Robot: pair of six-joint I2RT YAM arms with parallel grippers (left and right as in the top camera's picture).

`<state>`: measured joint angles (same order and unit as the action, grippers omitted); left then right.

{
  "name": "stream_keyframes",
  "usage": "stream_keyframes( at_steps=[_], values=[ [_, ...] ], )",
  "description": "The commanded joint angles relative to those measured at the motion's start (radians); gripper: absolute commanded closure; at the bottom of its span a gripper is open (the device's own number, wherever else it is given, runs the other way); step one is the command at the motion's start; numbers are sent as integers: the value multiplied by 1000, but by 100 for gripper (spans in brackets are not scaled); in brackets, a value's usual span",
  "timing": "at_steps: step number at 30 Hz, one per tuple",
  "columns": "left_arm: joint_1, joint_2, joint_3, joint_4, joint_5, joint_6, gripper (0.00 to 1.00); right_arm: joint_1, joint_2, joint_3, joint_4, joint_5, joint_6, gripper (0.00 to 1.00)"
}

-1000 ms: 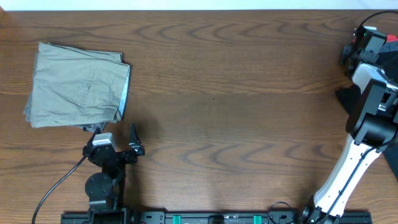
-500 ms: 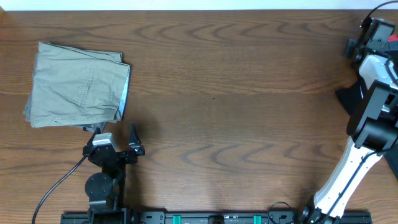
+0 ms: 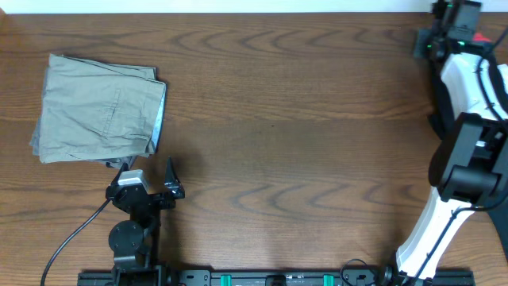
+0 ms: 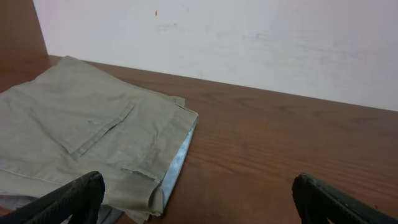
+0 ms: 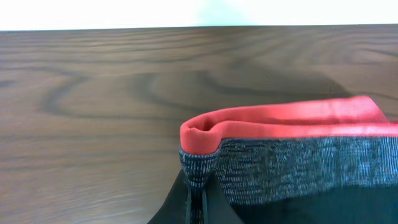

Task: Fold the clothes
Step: 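Grasp the red-grey waistband corner of the black leggings with the right gripper, then drag the leggings leftward across the table with the right gripper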

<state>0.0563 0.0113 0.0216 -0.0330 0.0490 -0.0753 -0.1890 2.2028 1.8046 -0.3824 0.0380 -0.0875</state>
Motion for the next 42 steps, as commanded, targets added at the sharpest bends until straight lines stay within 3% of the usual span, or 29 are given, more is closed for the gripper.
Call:
stream_keyframes(
  at_steps=[1,7,27,35,42],
  values=[
    [4,-1,-17,-37,-16,-5,2,48,-11,14,-11,-11,23,99],
    [4,-1,-17,-37,-16,-5,2,50,-10,14,-14,168,24,98],
    [4,-1,-17,-37,-16,-5,2,-164,-10,14,-3,340,-26,99],
    [4,-1,-17,-37,-16,-5,2,-116,-25,14,-32,-4,-25,99],
    [4,-1,-17,-37,-16,-5,2,50,-38,14,-30,-322,50,99]
  ],
)
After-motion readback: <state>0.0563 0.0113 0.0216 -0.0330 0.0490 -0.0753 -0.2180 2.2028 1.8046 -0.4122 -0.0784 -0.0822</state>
